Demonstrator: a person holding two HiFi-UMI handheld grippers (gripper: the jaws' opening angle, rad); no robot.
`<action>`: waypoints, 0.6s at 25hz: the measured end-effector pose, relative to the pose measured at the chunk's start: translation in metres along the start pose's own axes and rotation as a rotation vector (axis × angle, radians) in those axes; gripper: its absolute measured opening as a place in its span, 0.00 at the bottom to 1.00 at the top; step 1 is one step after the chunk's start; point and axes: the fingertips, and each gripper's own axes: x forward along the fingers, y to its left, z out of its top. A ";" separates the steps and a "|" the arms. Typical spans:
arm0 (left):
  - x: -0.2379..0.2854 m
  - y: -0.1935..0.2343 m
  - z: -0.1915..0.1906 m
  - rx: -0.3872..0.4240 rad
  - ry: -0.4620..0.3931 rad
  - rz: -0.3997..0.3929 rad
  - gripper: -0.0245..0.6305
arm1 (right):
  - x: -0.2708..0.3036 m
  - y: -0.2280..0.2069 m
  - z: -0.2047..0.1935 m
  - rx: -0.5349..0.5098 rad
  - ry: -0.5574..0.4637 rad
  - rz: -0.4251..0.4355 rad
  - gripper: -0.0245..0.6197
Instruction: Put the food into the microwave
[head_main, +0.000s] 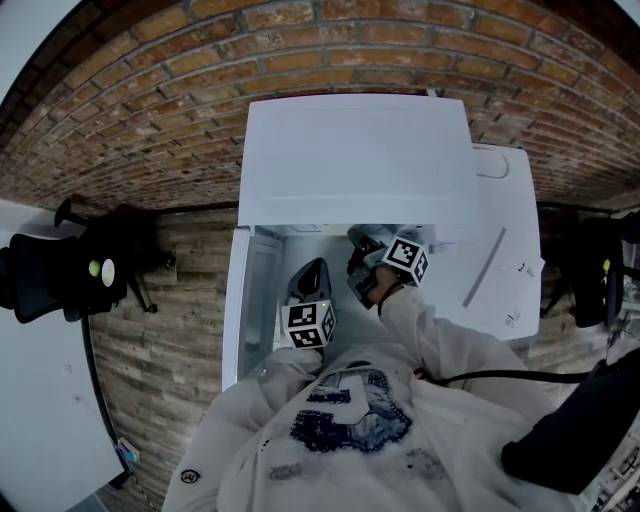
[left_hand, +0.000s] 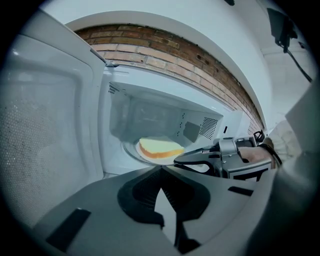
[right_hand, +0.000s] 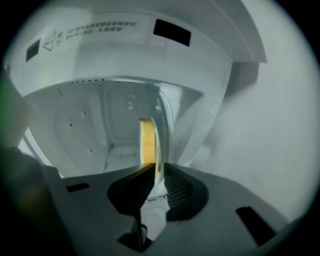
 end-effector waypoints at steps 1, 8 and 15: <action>0.000 0.000 0.000 0.001 0.000 -0.001 0.05 | -0.001 -0.001 -0.001 -0.001 0.003 -0.003 0.12; -0.007 -0.004 0.001 0.005 -0.012 -0.008 0.05 | -0.010 -0.001 -0.009 -0.009 0.020 -0.005 0.16; -0.022 -0.008 0.005 0.032 -0.032 -0.010 0.05 | -0.034 0.009 -0.020 -0.075 0.039 0.012 0.16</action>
